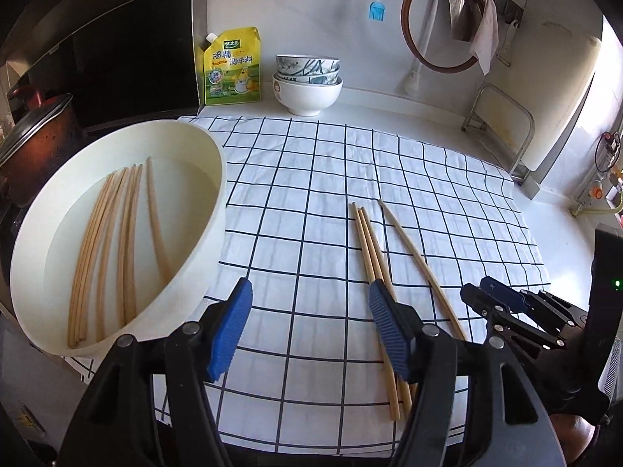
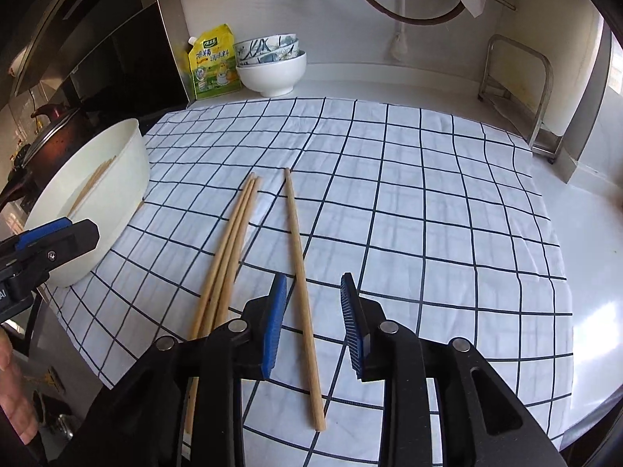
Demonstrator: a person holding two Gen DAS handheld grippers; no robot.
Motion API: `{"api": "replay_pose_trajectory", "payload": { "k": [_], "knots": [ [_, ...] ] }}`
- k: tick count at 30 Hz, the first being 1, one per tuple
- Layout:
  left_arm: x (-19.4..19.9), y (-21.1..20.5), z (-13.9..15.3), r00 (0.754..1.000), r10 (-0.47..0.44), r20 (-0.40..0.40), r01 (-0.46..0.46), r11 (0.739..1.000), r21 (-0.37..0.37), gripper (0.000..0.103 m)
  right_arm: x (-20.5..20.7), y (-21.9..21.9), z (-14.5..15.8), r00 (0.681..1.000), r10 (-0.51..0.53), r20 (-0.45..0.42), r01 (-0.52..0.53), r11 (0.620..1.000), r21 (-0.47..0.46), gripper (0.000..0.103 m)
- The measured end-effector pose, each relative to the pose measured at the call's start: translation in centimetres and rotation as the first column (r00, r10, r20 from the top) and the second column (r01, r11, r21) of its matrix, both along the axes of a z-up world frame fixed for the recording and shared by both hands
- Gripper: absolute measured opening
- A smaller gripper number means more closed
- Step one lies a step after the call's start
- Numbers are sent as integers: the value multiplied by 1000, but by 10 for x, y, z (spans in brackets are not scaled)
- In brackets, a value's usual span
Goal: Organize utensils
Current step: 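Lower both grippers and close the right gripper on a chopstick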
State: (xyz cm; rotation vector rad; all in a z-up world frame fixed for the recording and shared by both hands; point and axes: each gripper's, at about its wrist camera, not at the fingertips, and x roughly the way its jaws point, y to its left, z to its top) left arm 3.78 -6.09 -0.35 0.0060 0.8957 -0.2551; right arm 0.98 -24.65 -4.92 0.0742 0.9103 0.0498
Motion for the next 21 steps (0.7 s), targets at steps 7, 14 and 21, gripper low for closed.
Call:
{"api": "replay_pose_trajectory", "payload": {
  "k": [7, 14, 21],
  "knots": [
    [1, -15, -24, 999, -6, -44, 8, 999, 37, 64, 11, 2, -19, 999, 22, -41, -22, 1000, -18, 30],
    [6, -22, -44, 996, 3, -84, 2, 999, 53, 64, 13, 2, -27, 998, 25, -53, -27, 999, -38, 30],
    [9, -26, -58, 994, 11, -112, -5, 998, 61, 64, 14, 8, -30, 998, 42, -48, -46, 997, -68, 17]
  ]
}}
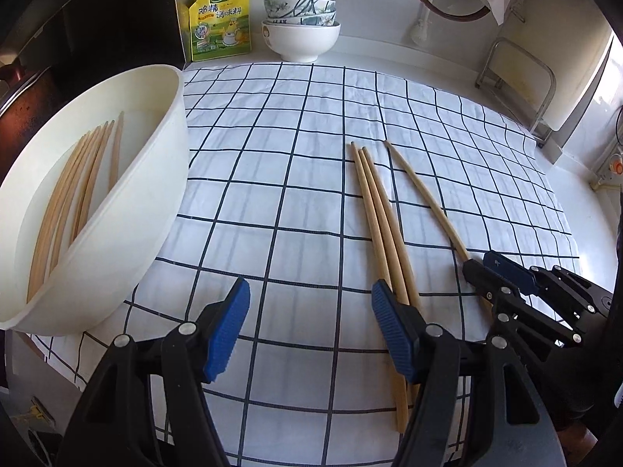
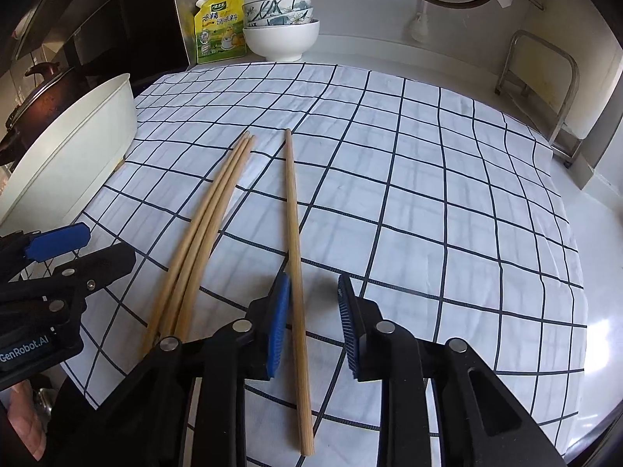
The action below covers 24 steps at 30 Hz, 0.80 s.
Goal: Organize utensils
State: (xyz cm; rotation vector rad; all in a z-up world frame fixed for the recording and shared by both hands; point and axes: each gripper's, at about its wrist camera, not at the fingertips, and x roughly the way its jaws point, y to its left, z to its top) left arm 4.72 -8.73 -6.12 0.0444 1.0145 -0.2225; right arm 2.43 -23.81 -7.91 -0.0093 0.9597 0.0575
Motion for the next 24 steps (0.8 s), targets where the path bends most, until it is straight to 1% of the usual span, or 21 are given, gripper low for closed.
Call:
{"api": "replay_pose_trajectory", "payload": {
  "k": [3, 7, 11, 19, 24],
  "knots": [
    [0, -3, -5, 1000, -2, -9, 2, 1000, 4, 64, -1, -2, 0, 1000, -5, 1, 5, 1000, 5, 8],
    [0, -6, -11, 1000, -4, -19, 4, 1000, 14, 67, -3, -7, 0, 1000, -23, 2, 23, 1000, 20, 7],
    [1, -9, -15, 1000, -2, -24, 3, 1000, 19, 67, -8, -14, 0, 999, -49, 2, 48, 998, 44, 7],
    [6, -15, -18, 1000, -1, -2, 1, 999, 40, 69, -16, -21, 1, 997, -73, 0, 72, 995, 75, 7],
    [6, -14, -17, 1000, -2, -3, 2, 1000, 22, 70, -16, -22, 1, 997, -72, 0, 72, 994, 87, 7]
  ]
}}
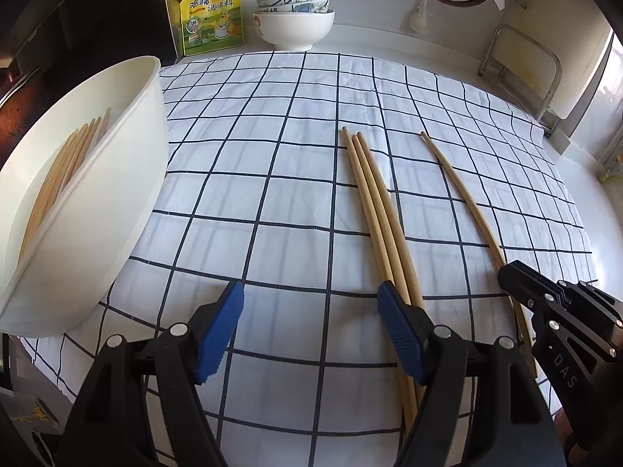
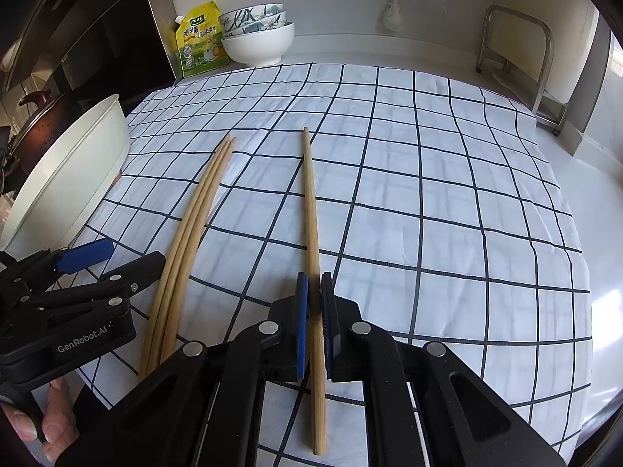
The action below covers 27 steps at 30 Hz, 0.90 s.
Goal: Organize utensils
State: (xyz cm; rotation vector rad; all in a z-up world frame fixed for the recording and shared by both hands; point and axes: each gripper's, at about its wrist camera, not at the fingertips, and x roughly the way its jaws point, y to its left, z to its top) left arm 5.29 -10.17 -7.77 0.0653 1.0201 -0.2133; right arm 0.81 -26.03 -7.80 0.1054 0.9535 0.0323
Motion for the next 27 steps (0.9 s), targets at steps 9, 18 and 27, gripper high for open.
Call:
{"api": "replay_pose_trajectory", "payload": {
  "k": [9, 18, 27],
  "knots": [
    [0, -1, 2, 1000, -1, -2, 1, 1000, -19, 71, 0, 0, 0, 1000, -2, 1, 2, 1000, 4, 8],
    [0, -5, 0, 1000, -9, -5, 9, 1000, -16, 74, 0, 1, 1, 1000, -2, 2, 2, 1000, 3, 9],
    [1, -6, -1, 1000, -2, -7, 2, 1000, 1, 77, 1, 2, 1, 1000, 9, 1, -9, 1000, 11, 15]
  ]
}}
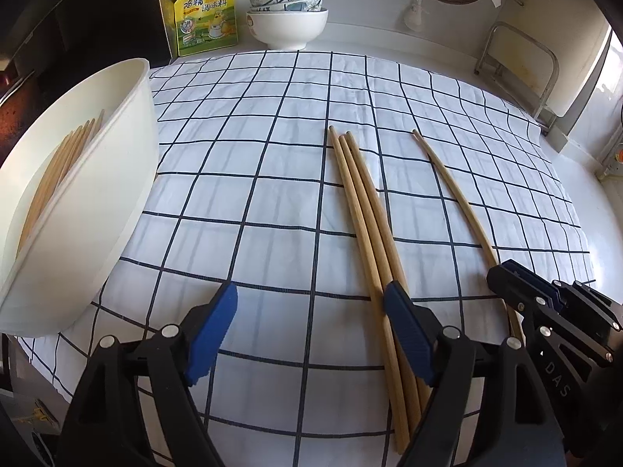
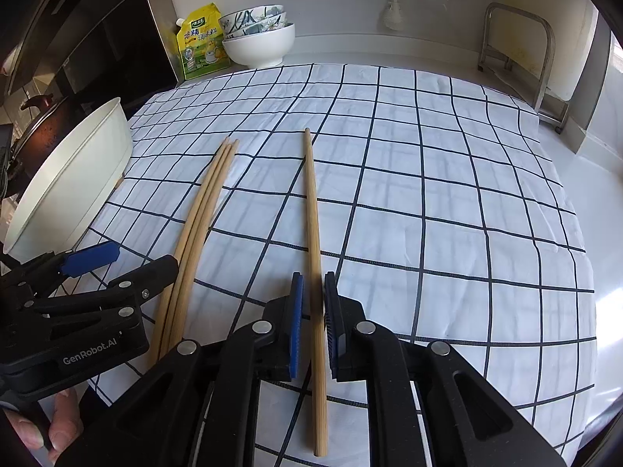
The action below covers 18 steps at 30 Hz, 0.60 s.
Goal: Organize utensils
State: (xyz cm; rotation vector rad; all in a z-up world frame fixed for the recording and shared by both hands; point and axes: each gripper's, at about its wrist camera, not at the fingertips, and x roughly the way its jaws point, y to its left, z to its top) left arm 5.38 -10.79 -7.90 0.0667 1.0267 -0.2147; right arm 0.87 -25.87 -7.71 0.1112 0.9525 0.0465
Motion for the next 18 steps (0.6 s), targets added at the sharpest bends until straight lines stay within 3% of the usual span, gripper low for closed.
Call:
{"api": "replay_pose_trajectory", "payload": {
  "k": [7, 11, 18],
  "knots": [
    [-1, -1, -3, 1000, -6, -5, 6, 999, 36, 77, 1, 0, 1, 1000, 2, 0, -2, 1000, 0, 18],
    [0, 0, -3, 1000, 2, 0, -2, 999, 39, 78, 2, -1, 1, 1000, 7, 0, -7, 1000, 5, 27],
    [8, -4, -4, 1000, 17, 8, -18, 999, 40, 76, 7, 3, -2, 1000, -4, 18, 5, 997, -79, 32]
  ]
}}
